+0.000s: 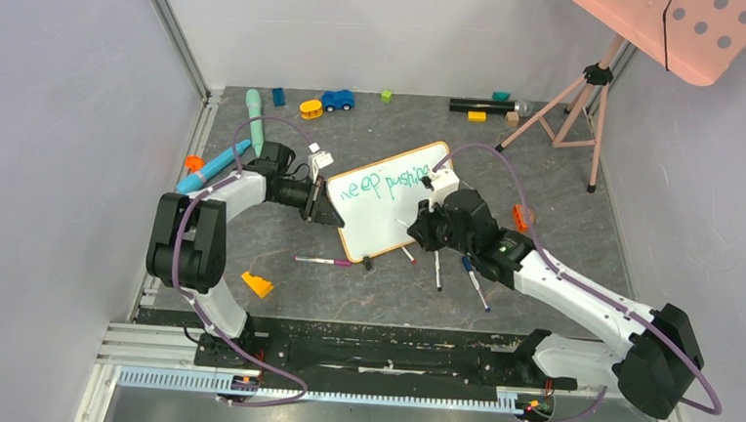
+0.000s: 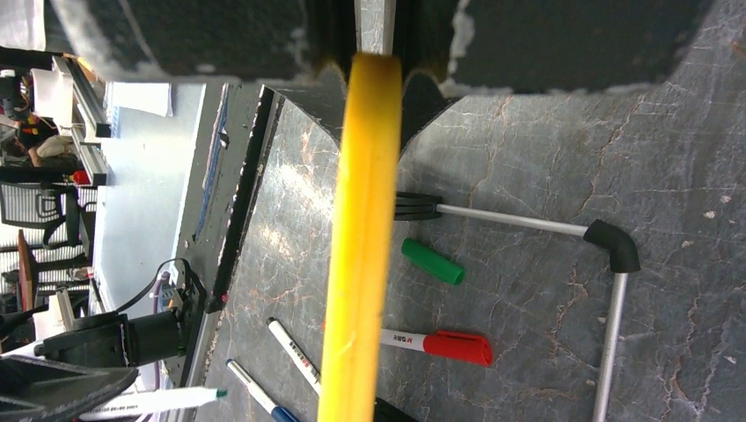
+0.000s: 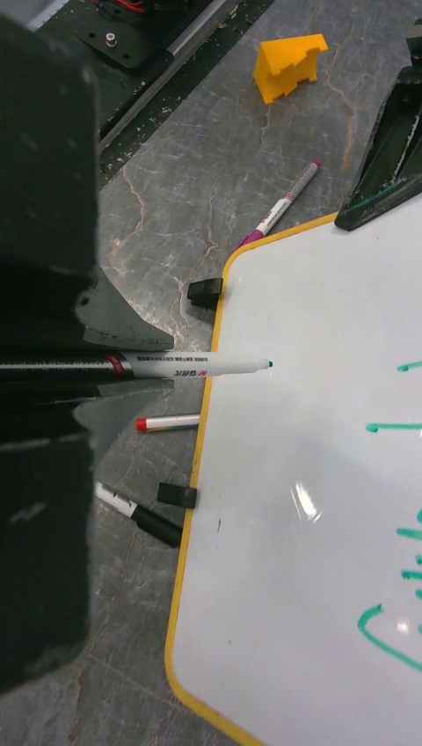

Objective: Write a sentence on the whiteboard

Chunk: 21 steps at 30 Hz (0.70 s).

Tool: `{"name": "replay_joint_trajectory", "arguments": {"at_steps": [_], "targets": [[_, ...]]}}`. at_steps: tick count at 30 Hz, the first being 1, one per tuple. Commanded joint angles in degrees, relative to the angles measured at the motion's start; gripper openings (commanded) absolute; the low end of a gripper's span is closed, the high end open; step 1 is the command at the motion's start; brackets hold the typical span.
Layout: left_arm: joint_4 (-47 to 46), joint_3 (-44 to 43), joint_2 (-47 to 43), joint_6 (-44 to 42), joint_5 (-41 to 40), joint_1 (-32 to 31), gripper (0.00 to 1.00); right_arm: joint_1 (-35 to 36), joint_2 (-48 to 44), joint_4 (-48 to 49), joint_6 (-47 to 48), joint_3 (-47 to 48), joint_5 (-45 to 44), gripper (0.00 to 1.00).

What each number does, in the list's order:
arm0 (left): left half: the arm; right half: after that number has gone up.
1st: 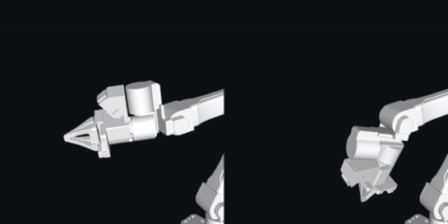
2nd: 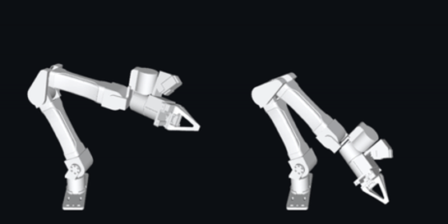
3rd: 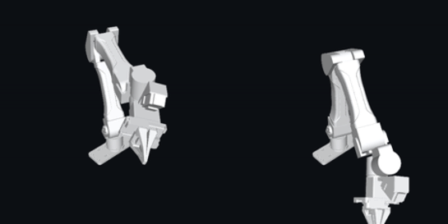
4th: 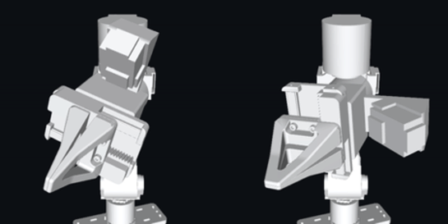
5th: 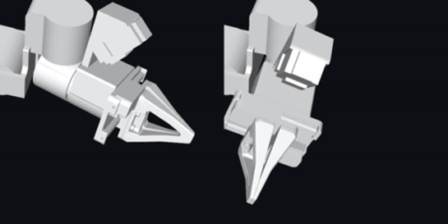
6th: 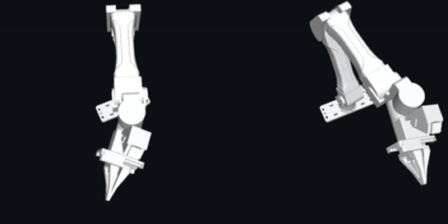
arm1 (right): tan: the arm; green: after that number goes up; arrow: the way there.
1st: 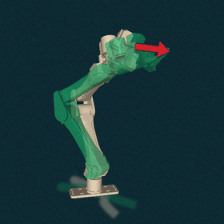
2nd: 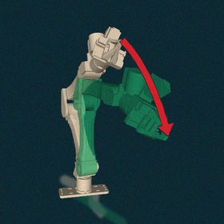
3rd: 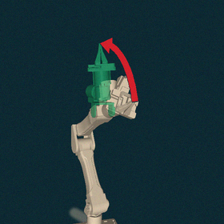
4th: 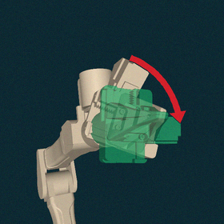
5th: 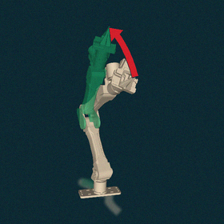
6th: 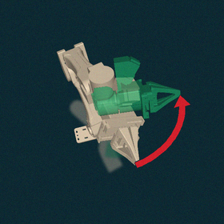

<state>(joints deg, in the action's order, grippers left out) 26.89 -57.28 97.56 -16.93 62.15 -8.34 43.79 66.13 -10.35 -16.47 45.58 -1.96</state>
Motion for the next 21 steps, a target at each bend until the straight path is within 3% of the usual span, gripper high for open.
{"name": "replay_joint_trajectory", "arguments": {"at_steps": [1,21], "targets": [[3.44,1.35,3.2,-1.29,-7.84,-2.46,0.02,1.54,2.54,2.95,1.94,4.32,0.33,0.0],[6.39,-0.12,4.85,-3.96,-6.26,-2.47,0.02,8.03,16.01,3.58,5.39,15.33,-1.12,0.0]]}}
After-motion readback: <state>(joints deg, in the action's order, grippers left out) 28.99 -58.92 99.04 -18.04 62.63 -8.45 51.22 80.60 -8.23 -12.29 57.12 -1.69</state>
